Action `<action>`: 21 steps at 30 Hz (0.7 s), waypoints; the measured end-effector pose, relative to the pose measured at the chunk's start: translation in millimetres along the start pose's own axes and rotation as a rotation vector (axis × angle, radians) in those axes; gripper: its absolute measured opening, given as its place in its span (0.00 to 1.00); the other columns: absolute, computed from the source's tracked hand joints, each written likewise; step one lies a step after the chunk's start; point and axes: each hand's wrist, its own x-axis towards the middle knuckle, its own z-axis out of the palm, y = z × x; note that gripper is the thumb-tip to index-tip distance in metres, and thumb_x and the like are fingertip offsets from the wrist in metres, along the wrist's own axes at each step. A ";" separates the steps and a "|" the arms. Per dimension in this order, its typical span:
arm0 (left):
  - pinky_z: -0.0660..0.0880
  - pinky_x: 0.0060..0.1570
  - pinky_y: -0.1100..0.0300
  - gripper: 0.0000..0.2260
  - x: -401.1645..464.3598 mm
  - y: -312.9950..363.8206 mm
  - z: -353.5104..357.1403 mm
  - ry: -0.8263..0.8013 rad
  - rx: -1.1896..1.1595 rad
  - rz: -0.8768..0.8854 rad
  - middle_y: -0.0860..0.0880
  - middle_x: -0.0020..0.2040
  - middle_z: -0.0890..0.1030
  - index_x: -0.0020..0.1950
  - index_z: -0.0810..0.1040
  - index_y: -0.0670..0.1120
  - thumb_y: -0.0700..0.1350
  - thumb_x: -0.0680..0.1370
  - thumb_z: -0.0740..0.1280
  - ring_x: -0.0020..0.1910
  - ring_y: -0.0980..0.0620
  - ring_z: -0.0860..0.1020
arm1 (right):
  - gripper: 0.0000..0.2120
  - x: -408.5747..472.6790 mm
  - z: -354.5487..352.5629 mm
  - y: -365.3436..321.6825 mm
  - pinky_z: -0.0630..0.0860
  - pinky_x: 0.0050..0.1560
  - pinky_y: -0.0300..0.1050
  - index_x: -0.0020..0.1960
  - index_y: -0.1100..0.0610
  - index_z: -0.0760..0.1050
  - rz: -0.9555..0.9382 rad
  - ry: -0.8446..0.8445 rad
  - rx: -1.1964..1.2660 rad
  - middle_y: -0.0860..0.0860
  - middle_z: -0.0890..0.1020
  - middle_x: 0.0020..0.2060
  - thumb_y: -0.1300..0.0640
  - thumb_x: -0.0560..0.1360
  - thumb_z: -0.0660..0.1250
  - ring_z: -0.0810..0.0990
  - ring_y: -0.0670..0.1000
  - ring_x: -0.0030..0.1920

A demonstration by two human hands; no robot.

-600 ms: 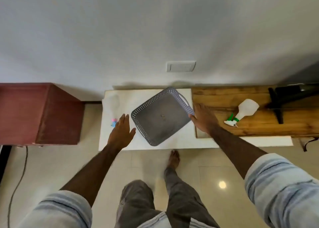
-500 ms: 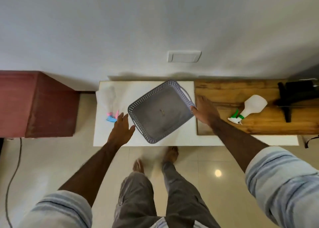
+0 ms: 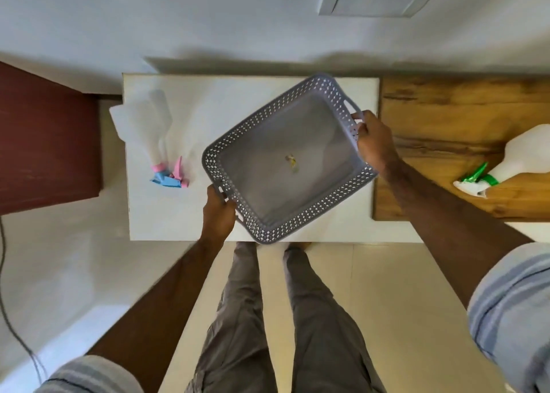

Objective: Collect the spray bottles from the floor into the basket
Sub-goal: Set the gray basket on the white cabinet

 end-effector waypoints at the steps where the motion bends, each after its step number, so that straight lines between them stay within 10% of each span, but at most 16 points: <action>1: 0.82 0.44 0.54 0.21 1.3 1.6 -0.1 0.010 -0.010 0.001 0.46 0.63 0.79 0.70 0.67 0.47 0.44 0.78 0.68 0.58 0.43 0.81 | 0.15 -0.5 -1.2 0.9 0.73 0.45 0.49 0.62 0.58 0.74 -0.006 0.009 0.006 0.63 0.81 0.55 0.64 0.80 0.54 0.80 0.58 0.49; 8: 0.78 0.59 0.41 0.17 18.2 51.4 -39.2 0.089 0.073 0.210 0.46 0.64 0.79 0.69 0.71 0.46 0.47 0.80 0.62 0.60 0.44 0.80 | 0.12 -54.9 -3.6 19.1 0.70 0.33 0.30 0.61 0.60 0.74 0.099 0.124 0.218 0.50 0.79 0.41 0.58 0.83 0.57 0.75 0.45 0.36; 14: 0.72 0.60 0.55 0.17 41.9 79.1 -47.0 0.044 0.330 0.319 0.44 0.64 0.79 0.70 0.71 0.45 0.43 0.81 0.56 0.62 0.42 0.77 | 0.12 -90.1 27.4 28.7 0.72 0.48 0.48 0.64 0.60 0.74 0.299 0.170 0.457 0.52 0.78 0.47 0.62 0.82 0.58 0.76 0.49 0.46; 21: 0.76 0.63 0.41 0.17 49.0 64.7 -45.4 0.001 0.278 0.272 0.42 0.66 0.78 0.71 0.69 0.42 0.41 0.82 0.59 0.63 0.42 0.77 | 0.13 -81.2 36.1 17.8 0.74 0.50 0.48 0.65 0.60 0.73 0.282 0.172 0.404 0.57 0.78 0.52 0.61 0.83 0.56 0.76 0.52 0.50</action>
